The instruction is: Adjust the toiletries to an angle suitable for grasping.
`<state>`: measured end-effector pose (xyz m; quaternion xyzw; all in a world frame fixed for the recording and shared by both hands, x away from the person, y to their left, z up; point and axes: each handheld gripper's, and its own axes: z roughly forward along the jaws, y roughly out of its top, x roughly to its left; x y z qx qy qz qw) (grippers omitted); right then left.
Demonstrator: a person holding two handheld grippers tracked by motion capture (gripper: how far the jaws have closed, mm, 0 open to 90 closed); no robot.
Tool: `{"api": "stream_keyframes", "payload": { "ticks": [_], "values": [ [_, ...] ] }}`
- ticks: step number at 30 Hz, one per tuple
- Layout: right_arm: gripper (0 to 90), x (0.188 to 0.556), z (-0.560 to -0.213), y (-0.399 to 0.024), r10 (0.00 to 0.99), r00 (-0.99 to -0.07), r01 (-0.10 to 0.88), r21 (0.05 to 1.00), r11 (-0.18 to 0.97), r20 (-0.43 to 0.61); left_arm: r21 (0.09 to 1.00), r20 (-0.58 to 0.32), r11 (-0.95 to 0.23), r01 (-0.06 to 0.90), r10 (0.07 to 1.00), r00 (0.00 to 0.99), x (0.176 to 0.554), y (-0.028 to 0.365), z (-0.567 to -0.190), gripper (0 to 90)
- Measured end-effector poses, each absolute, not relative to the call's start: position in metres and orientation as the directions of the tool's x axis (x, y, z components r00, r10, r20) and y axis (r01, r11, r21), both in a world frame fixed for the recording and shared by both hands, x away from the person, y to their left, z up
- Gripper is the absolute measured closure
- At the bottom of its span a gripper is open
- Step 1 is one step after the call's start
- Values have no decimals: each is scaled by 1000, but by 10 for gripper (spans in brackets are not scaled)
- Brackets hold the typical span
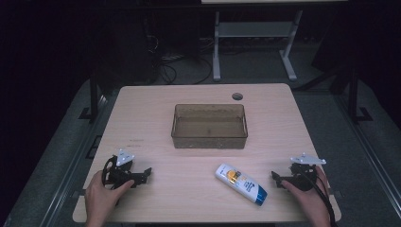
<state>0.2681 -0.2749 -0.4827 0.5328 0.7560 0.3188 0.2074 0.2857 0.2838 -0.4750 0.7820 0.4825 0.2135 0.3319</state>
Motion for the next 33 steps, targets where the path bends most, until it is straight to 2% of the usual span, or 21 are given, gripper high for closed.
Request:
{"api": "stream_keyframes", "payload": {
  "ticks": [3, 5, 7, 9, 12, 13, 15, 17, 19, 21, 27, 28, 31, 33],
  "values": [
    [35, 268, -483, -275, 937, -348, 672, 703, 231, 25, 726, 13, -313, 613, 897, 443, 286, 284, -475, 125],
    [65, 267, -482, -275, 937, -348, 668, 709, 228, 26, 726, 14, -313, 613, 897, 441, 286, 284, -475, 125],
    [135, 265, -482, -275, 938, -346, 661, 716, 225, 26, 725, 14, -312, 614, 898, 440, 286, 284, -475, 125],
    [150, 264, -481, -276, 938, -344, 657, 721, 220, 27, 725, 14, -310, 615, 899, 438, 286, 283, -475, 126],
    [268, 263, -479, -276, 936, -351, 653, 724, 221, 30, 725, 14, -311, 615, 899, 438, 286, 283, -475, 126],
    [268, 263, -479, -276, 936, -351, 653, 724, 221, 30, 725, 14, -311, 615, 899, 438, 286, 283, -475, 126],
    [355, 262, -477, -277, 935, -352, 660, 721, 214, 46, 725, 14, -311, 615, 899, 438, 286, 284, -475, 126],
    [376, 261, -476, -278, 935, -351, 664, 719, 206, 56, 725, 14, -311, 614, 899, 438, 286, 283, -475, 126],
    [483, 259, -471, -280, 931, -360, 661, 722, 206, 64, 725, 14, -311, 615, 899, 438, 286, 284, -475, 126],
    [507, 258, -469, -280, 929, -363, 658, 726, 198, 75, 725, 14, -311, 615, 899, 438, 286, 284, -475, 126],
    [726, 251, -462, -279, 915, -390, 661, 723, 201, 102, 725, 14, -311, 615, 899, 437, 286, 283, -475, 125],
    [798, 249, -460, -278, 910, -400, 665, 719, 203, 113, 726, 15, -310, 615, 900, 436, 287, 283, -475, 125],
    [888, 245, -456, -277, 898, -415, 665, 722, 190, 146, 726, 15, -309, 615, 900, 435, 287, 283, -475, 125],
    [900, 244, -454, -276, 894, -423, 664, 722, 195, 147, 725, 15, -309, 615, 900, 435, 287, 283, -475, 126]
  ]
}}
